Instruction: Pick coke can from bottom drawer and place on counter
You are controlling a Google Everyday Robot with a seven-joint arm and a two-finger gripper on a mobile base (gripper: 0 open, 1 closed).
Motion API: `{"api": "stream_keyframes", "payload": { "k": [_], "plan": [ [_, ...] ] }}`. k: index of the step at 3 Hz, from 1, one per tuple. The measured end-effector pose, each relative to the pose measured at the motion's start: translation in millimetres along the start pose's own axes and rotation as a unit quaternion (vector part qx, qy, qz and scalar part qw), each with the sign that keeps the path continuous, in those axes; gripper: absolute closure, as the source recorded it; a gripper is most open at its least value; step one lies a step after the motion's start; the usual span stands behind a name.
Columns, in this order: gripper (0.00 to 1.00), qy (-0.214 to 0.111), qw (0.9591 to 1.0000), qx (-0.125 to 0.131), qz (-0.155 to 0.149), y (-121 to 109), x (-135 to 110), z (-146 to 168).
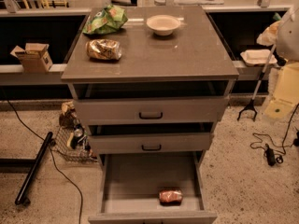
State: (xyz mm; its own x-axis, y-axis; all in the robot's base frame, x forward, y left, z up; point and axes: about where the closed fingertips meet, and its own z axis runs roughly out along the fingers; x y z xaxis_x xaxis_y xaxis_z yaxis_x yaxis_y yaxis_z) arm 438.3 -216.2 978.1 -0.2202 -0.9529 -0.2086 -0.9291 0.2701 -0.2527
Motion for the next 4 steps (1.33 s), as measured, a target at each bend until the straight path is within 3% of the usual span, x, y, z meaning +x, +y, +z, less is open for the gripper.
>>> {"api": "stream_keyframes", "payload": {
  "k": [1, 2, 4],
  "plan": [
    [0.0, 0.0, 1.0, 0.0, 0.0, 0, 0, 0],
    [0.0, -0.004, 1.0, -0.007, -0.002, 5, -3, 20],
    [0.0, -0.049, 0.9971, -0.056, -0.015, 58, -24, 138]
  ]
}}
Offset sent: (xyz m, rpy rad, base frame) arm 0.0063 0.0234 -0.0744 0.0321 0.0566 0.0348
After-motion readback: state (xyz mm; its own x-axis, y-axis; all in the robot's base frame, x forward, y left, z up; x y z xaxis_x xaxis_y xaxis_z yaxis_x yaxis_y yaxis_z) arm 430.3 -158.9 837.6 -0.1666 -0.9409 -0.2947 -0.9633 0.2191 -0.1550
